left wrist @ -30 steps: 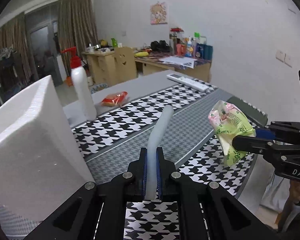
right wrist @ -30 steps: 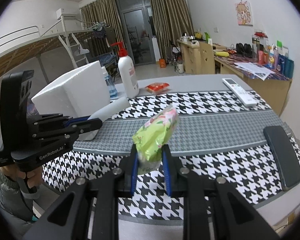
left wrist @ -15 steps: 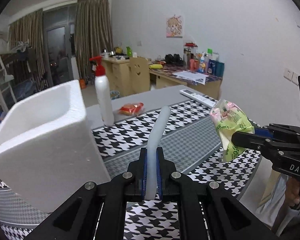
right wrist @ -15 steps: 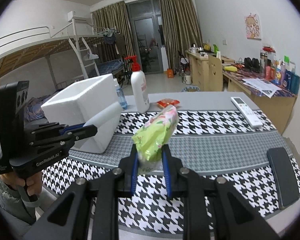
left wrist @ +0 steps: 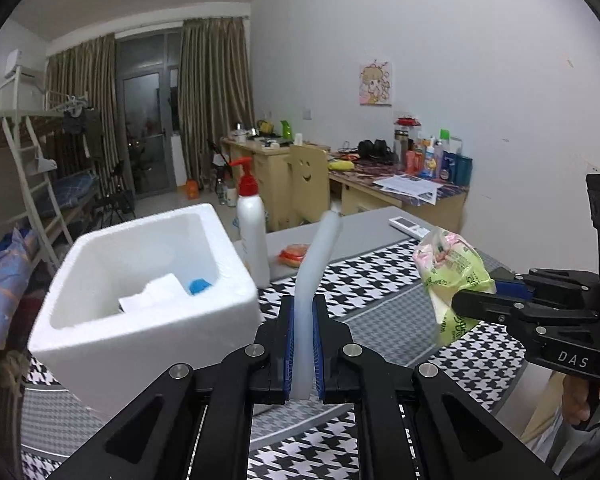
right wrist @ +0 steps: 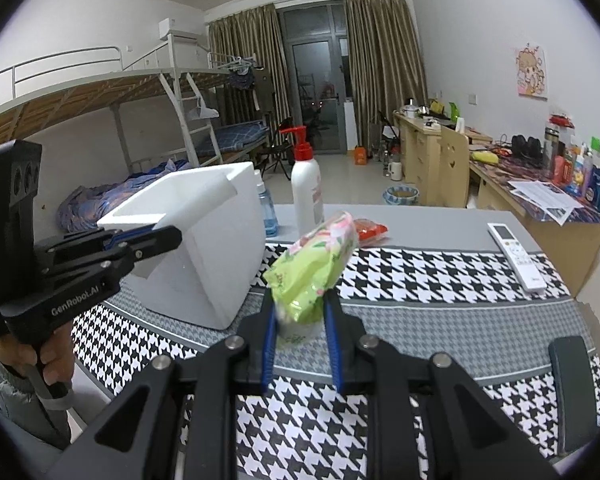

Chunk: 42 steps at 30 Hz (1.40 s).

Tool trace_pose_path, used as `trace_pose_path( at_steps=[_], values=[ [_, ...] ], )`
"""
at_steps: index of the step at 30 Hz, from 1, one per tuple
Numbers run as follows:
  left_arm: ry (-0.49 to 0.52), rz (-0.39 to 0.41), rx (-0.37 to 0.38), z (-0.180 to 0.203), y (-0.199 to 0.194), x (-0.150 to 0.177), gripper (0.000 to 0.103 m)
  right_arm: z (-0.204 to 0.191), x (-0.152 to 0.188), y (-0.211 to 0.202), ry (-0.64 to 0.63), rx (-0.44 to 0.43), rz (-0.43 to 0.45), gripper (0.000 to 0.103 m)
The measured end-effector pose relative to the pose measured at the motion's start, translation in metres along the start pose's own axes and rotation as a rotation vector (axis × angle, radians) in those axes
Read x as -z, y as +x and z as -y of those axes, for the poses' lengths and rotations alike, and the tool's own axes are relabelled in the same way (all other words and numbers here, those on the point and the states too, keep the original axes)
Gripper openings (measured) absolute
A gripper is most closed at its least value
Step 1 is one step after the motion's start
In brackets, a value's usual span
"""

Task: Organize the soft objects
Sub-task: 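Lift the foam stick and green packet and carry both toward the foam box, then lower the green packet into the foam box and open the right tool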

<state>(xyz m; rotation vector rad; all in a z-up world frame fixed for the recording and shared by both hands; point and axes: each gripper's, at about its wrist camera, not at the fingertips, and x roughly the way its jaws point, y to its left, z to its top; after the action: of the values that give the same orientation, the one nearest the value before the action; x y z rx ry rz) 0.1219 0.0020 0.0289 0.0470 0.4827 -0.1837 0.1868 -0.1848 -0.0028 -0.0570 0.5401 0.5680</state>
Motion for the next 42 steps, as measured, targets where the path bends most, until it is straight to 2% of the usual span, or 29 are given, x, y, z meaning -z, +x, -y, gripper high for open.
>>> trace_pose_path(
  at_steps=[25,42],
  values=[
    [-0.050,0.064,-0.067,-0.031,-0.017,-0.028,0.009,-0.024,-0.047,0.012,-0.045,-0.090,0.063,0.026],
    [-0.105,0.116,-0.195,-0.072,-0.042,-0.033,0.009,-0.056,-0.064,0.025,-0.096,-0.173,0.074,0.026]
  ],
)
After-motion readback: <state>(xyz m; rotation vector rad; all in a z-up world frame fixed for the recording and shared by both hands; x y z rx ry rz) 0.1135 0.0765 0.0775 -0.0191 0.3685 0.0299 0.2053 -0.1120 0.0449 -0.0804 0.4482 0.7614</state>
